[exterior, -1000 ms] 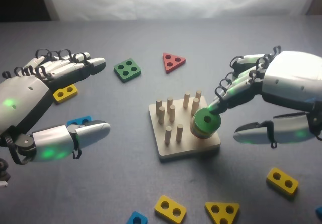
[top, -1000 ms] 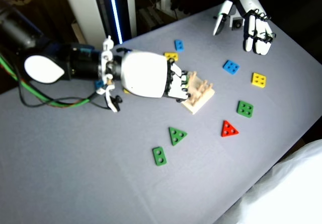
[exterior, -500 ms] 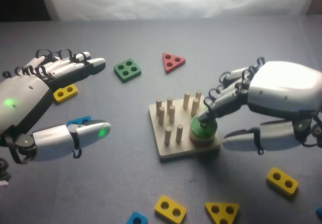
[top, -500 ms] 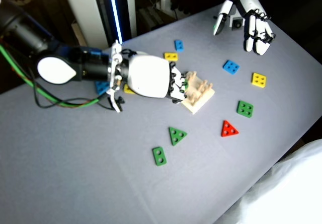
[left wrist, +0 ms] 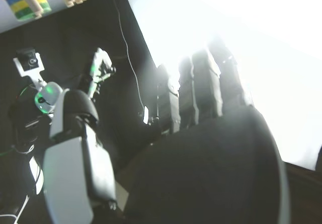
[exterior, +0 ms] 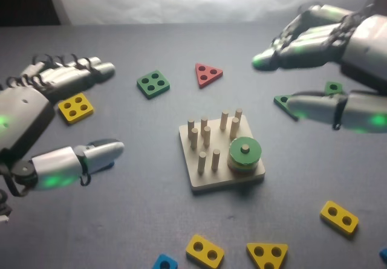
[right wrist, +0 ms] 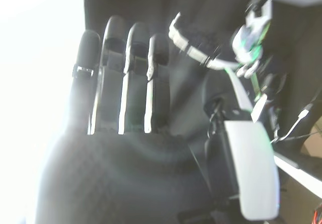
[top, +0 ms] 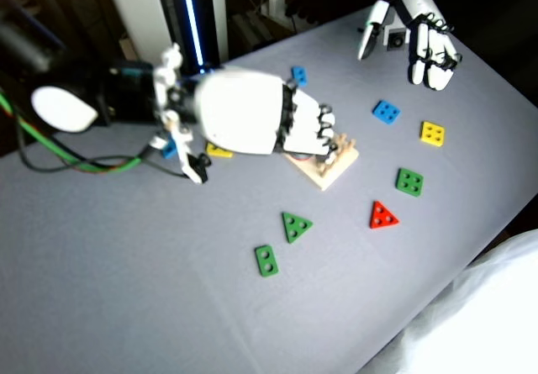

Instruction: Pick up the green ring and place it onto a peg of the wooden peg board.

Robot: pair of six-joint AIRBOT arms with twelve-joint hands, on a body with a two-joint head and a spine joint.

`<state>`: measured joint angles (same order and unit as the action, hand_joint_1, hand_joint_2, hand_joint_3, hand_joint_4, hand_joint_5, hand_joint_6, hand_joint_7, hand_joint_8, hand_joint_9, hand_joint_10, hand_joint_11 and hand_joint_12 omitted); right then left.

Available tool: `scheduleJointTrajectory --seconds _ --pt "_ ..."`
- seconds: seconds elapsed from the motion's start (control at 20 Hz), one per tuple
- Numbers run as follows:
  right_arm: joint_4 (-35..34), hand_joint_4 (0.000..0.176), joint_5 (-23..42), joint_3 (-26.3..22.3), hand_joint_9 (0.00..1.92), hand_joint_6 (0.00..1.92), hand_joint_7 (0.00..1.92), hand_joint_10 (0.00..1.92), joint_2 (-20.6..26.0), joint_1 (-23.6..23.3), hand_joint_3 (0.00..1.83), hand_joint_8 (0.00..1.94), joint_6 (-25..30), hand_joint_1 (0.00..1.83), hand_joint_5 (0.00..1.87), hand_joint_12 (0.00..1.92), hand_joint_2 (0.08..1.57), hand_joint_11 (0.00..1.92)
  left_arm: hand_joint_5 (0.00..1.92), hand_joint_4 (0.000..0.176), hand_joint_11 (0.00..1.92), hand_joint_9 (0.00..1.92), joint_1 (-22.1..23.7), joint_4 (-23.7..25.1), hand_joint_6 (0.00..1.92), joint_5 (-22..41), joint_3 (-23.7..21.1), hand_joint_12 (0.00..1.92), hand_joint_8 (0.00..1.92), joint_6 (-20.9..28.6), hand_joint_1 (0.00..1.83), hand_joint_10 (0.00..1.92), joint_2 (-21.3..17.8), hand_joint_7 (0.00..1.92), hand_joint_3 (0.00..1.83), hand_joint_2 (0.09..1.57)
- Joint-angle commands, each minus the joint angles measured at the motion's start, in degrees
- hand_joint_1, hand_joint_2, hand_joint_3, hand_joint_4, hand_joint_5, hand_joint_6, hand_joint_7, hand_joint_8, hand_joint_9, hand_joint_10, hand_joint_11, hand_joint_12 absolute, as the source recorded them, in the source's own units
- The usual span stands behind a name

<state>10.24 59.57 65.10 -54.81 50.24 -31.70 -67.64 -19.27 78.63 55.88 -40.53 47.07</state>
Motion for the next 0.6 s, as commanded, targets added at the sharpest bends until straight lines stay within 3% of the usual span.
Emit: scheduleJointTrajectory --seconds 0.0,0.05,0.1,0.2,0.3,0.45,0.5,0.55 --pt "-3.0 0.000 10.3 -0.2 0.65 0.00 0.68 0.02 0.3 0.2 0.00 0.01 -0.3 0.46 0.62 0.86 1.32 0.22 0.35 0.001 0.00 0.27 0.3 1.1 0.00 9.9 -0.3 0.68 0.00 0.9 0.69 0.00 0.4 0.32 0.00 1.10" --pt "-5.5 0.000 13.9 -0.7 0.64 0.00 0.66 0.01 1.0 1.8 0.00 0.00 -0.4 0.50 0.60 0.81 1.34 0.25 0.35 0.042 0.00 0.24 0.1 1.1 0.00 11.6 -0.4 0.67 0.00 1.6 0.71 0.00 0.3 0.30 0.01 1.10" --pt "-7.2 0.000 16.6 -1.2 0.63 0.00 0.65 0.00 1.6 3.2 0.00 0.00 -0.7 0.50 0.60 0.76 1.33 0.29 0.35 0.037 0.00 0.23 0.0 1.2 0.00 12.8 -0.7 0.64 0.00 1.9 0.76 0.00 0.2 0.29 0.01 1.11" --pt "-11.0 0.000 22.7 -2.8 0.67 0.00 0.65 0.02 3.2 5.8 0.00 0.00 -1.8 0.43 0.58 0.76 1.33 0.33 0.34 0.004 0.00 0.27 -0.1 2.1 0.00 14.0 -1.0 0.70 0.01 2.1 0.71 0.01 0.1 0.31 0.01 1.13" --pt "-13.6 0.000 28.7 -3.7 0.69 0.00 0.64 0.01 4.0 7.9 0.00 0.00 -2.5 0.49 0.57 0.78 1.34 0.33 0.27 0.007 0.00 0.23 0.0 2.9 0.00 14.9 -1.3 0.72 0.00 2.4 0.60 0.00 0.1 0.27 0.00 1.13" --pt "-16.3 0.000 35.2 -4.6 0.71 0.00 0.67 0.01 4.4 9.7 0.00 0.00 -2.9 0.47 0.56 0.95 1.37 0.14 0.23 0.058 0.00 0.22 0.0 3.3 0.00 18.0 -1.5 0.74 0.00 3.3 0.47 0.00 -0.1 0.25 0.02 1.18" --pt "-16.9 0.000 36.2 -4.7 0.83 0.00 0.77 0.04 4.4 10.2 0.00 0.01 -3.0 0.47 0.57 0.98 1.37 0.23 0.20 0.000 0.00 0.20 0.0 3.3 0.00 18.9 -1.5 0.77 0.00 3.3 0.45 0.00 -0.1 0.18 0.01 1.19" --pt "-17.5 0.000 37.3 -4.9 0.95 0.00 0.84 0.07 4.4 10.8 0.00 0.02 -3.1 0.51 0.60 1.05 1.32 0.41 0.27 0.000 0.00 0.30 0.0 3.3 0.01 19.5 -1.6 0.98 0.01 3.3 0.45 0.02 -0.2 0.27 0.00 1.17"
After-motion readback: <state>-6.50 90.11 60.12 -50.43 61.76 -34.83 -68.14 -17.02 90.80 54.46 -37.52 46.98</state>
